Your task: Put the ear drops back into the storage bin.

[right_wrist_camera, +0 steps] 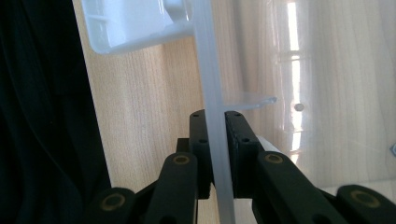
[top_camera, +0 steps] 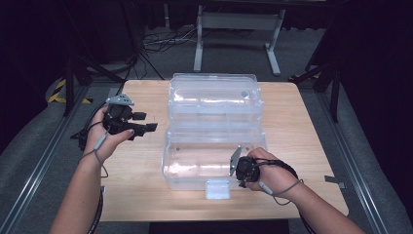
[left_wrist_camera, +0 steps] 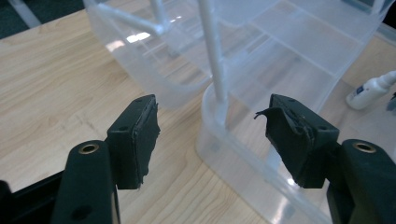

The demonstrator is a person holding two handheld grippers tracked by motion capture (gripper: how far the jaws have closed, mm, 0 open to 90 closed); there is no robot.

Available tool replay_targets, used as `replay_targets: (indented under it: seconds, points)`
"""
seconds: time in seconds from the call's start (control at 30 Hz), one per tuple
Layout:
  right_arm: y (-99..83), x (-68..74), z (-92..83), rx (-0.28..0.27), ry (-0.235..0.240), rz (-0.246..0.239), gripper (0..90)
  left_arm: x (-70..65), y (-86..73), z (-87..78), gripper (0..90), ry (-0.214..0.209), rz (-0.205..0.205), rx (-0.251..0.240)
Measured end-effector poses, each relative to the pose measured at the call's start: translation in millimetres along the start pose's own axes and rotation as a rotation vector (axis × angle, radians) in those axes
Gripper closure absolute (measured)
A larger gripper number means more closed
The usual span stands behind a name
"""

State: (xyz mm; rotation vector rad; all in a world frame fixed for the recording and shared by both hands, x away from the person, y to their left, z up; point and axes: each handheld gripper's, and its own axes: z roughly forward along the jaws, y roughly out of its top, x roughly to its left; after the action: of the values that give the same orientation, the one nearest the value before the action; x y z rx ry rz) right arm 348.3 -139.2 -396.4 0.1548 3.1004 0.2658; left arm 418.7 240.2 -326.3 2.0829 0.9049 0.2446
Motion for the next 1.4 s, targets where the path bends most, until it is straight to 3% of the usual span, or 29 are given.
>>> replay_targets:
  seconds: [0.33,0.57,0.93,1.17,1.4]
  points:
    - [-1.2,0.2,-0.2,-0.011,-0.004,0.030,82.1,-10.7,39.4,1.8,34.7,-0.037,0.099,-0.001]
    - [-1.6,-0.9,-0.4,-0.011,0.005,0.033,81.9,-14.4,61.6,15.8,39.0,-0.067,0.170,-0.005]
    - [-3.3,-0.9,-0.5,-0.028,0.009,0.045,81.8,-19.8,83.6,38.5,41.3,-0.099,0.203,0.009]
    - [-4.1,-0.8,-0.4,-0.036,0.010,0.048,81.7,-25.1,97.9,57.4,45.3,-0.134,0.259,0.044]
    - [-5.1,-0.9,-0.5,-0.043,0.007,0.046,81.7,-31.9,106.6,74.8,50.3,-0.169,0.297,0.118]
